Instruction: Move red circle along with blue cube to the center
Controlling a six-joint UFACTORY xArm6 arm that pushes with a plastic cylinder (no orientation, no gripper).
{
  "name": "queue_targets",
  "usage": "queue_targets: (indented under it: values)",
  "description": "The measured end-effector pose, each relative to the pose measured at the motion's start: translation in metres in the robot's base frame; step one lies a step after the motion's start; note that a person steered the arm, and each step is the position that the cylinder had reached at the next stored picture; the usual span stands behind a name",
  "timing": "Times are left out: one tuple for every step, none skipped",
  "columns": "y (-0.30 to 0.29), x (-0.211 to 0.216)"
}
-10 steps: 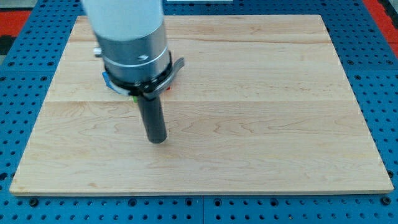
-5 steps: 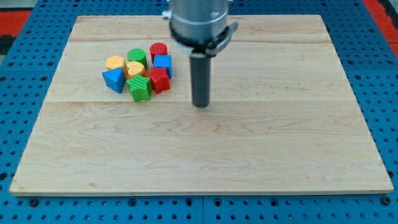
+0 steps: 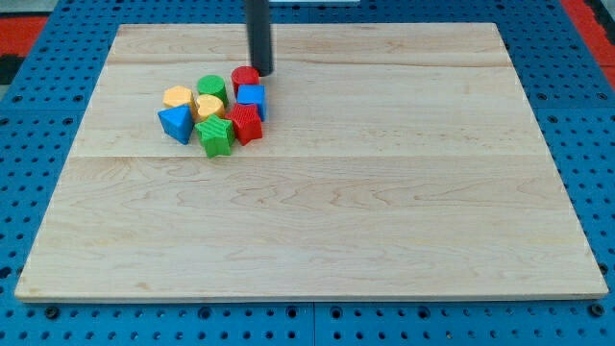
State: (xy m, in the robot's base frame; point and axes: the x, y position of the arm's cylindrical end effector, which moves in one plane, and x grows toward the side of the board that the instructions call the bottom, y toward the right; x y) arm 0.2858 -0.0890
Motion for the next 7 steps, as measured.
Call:
queue_targets:
  values:
    - [-0.039,0.01]
    - [-0.038,0.036]
    - [-0.018,0.057]
    - [0.014,0.055]
    - [0.021,0.061]
    - [0.03,0.077]
    - [0.074,0.072]
